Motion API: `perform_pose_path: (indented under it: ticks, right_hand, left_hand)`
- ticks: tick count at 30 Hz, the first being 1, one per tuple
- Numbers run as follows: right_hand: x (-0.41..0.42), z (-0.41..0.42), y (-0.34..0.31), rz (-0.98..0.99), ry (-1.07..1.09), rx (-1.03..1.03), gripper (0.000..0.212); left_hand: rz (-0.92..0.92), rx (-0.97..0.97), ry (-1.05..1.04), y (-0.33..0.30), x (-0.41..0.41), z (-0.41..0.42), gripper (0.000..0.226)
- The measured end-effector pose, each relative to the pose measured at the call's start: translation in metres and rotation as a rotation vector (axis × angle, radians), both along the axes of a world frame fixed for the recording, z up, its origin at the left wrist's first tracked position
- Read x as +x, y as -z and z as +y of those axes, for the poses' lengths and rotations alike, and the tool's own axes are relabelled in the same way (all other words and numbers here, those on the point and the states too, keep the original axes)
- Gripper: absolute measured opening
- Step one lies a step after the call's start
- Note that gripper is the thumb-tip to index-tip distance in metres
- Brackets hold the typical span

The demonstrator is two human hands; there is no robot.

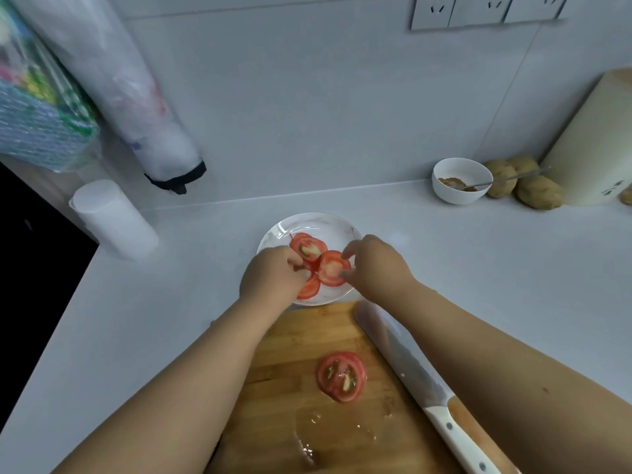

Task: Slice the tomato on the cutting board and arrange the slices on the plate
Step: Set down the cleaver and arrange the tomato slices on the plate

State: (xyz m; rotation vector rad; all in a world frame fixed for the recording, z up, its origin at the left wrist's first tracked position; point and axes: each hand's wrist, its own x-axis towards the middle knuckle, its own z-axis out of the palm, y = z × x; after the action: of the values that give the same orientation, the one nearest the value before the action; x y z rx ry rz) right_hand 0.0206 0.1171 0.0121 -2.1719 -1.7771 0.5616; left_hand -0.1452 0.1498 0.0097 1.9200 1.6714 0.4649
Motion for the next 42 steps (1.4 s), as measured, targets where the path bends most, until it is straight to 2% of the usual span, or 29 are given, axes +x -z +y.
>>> perform_pose_path:
  ticks: [4, 6, 9, 13, 15, 23, 27, 31, 37, 39, 42]
  right_hand:
    - [-0.004, -0.028, -0.009, 0.031, -0.148, -0.128, 0.031]
    - [-0.008, -0.043, -0.011, -0.017, -0.223, -0.229, 0.032]
    - [-0.016, -0.062, -0.011, -0.151, -0.341, -0.323, 0.038]
    - [-0.028, -0.070, 0.001, -0.255, -0.392, -0.422, 0.021]
    - [-0.032, -0.071, 0.005, -0.284, -0.386, -0.453, 0.027]
    - [-0.036, -0.076, 0.013, -0.258, -0.340, -0.456, 0.031]
    - [-0.032, -0.078, 0.019, -0.158, -0.321, -0.412, 0.030]
    - [-0.029, -0.076, 0.016, 0.019, -0.306, -0.471, 0.029]
    - [-0.015, -0.061, 0.006, 0.538, -0.119, -0.521, 0.006]
    - [-0.008, -0.047, 0.005, 0.683, -0.005, -0.454, 0.006]
    - [-0.002, -0.024, 0.002, 0.758, 0.137, -0.351, 0.009]
  left_hand:
    - [-0.026, -0.258, 0.131, -0.001, -0.003, -0.035, 0.021]
    - [0.022, -0.373, 0.216, 0.002, -0.005, -0.050, 0.028]
    - [0.092, -0.435, 0.290, 0.005, -0.007, -0.067, 0.037]
    - [0.256, -0.443, 0.397, 0.012, -0.007, -0.084, 0.066]
    - [0.315, -0.385, 0.417, 0.019, -0.007, -0.092, 0.076]
    - [0.241, -0.293, 0.376, 0.032, -0.007, -0.100, 0.061]
    - [0.117, -0.311, 0.370, 0.037, -0.014, -0.099, 0.045]
    - [0.008, -0.366, 0.315, 0.043, -0.022, -0.094, 0.031]
    - [-0.304, -0.495, 0.203, 0.025, -0.035, -0.070, 0.044]
    - [-0.388, -0.475, 0.142, 0.014, -0.038, -0.058, 0.047]
    - [-0.419, -0.360, 0.033, 0.005, -0.040, -0.041, 0.037]
